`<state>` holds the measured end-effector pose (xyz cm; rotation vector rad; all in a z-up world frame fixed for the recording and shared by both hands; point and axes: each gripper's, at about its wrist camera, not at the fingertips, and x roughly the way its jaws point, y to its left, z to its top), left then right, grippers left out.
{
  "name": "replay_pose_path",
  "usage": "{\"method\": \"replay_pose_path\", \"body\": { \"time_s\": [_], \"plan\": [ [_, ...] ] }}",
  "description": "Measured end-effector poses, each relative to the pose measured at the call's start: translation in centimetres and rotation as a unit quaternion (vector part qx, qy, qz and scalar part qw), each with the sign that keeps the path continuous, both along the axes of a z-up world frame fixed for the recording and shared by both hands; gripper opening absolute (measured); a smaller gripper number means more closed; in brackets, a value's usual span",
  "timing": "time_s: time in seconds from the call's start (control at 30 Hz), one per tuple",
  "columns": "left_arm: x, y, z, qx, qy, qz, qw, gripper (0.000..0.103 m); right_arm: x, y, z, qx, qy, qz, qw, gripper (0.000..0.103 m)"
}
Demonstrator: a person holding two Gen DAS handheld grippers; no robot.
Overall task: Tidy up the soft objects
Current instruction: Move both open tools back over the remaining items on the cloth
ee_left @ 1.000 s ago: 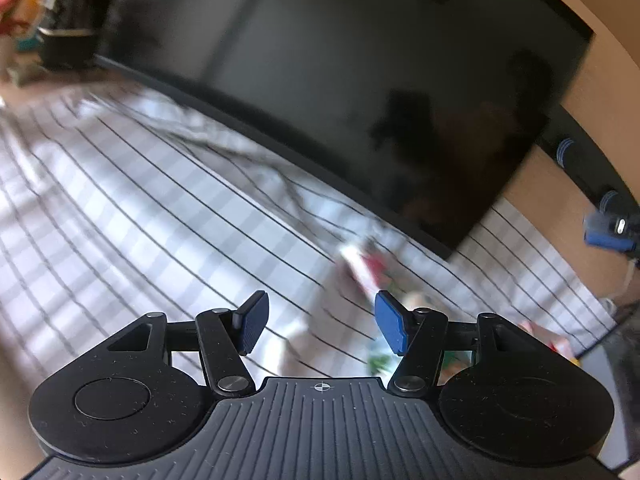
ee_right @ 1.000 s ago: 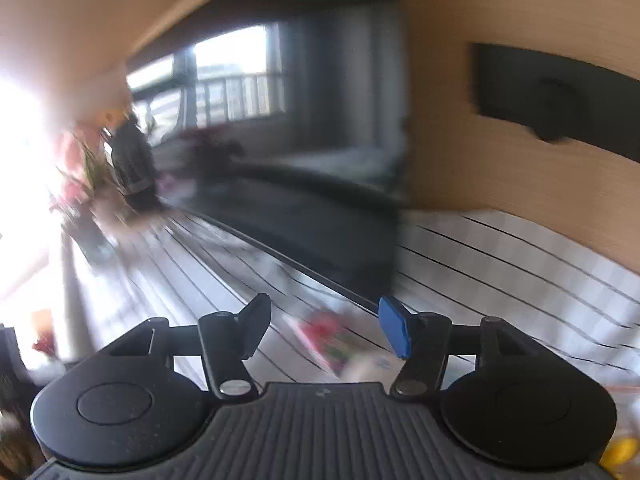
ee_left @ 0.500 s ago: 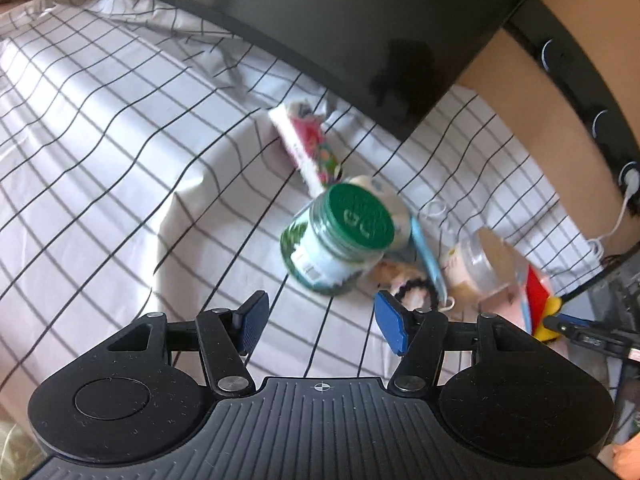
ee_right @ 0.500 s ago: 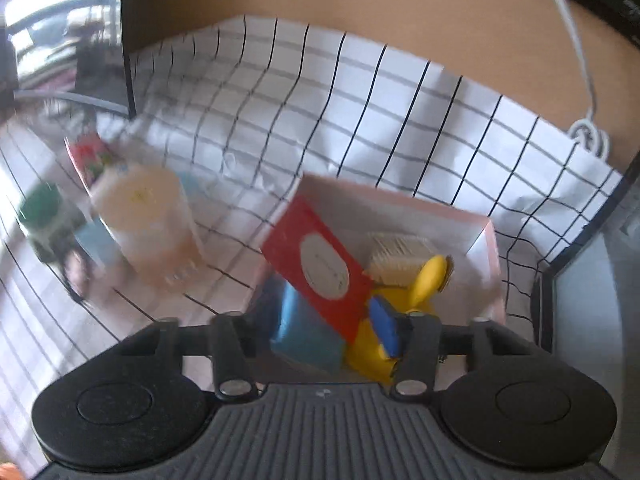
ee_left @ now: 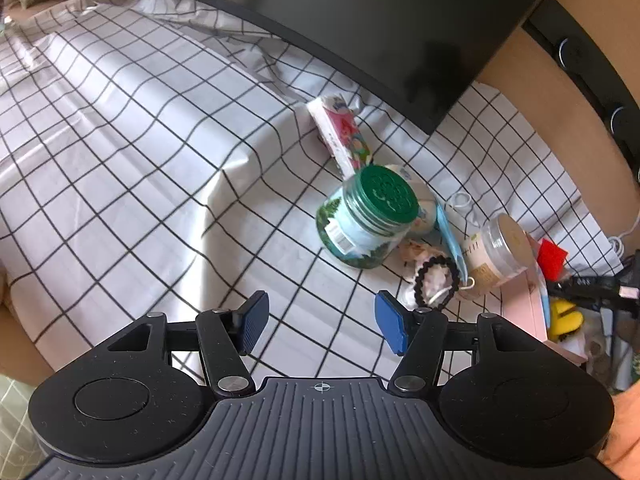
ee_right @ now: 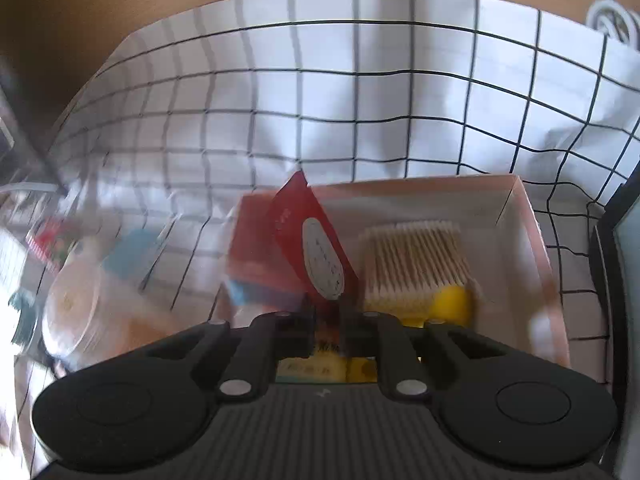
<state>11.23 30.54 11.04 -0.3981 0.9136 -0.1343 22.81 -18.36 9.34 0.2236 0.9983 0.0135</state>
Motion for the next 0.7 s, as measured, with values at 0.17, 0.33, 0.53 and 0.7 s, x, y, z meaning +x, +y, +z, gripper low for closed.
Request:
{"method": "replay_pose_path", "body": {
  "time_s": [0.17,0.33,0.53,0.7],
  "plan": [
    [1.0,1.0,0.7,-0.004,-0.016,-0.007,0.9998,0.063,-2.9,1.3,4.3,0.013,-0.014,-0.001,1.0,0.034],
    [3.1,1.6,2.0,-0.001,-0.041,-0.036,0.9985,0.063,-3.0,5.1,10.3,0.055,-0.06,-0.023,0.996,0.051],
    [5.8,3.0,4.3,0.001,-0.07,-0.052,0.9962,0.063,-0.1,14.2,15.9,0.087,-0.108,0.015,0.99,0.053],
    [7.6,4.6,6.4,0.001,-0.099,-0.045,0.994,0.063,1.4,21.8,19.8,0.081,-0.158,0.092,0.98,0.054]
  ]
}}
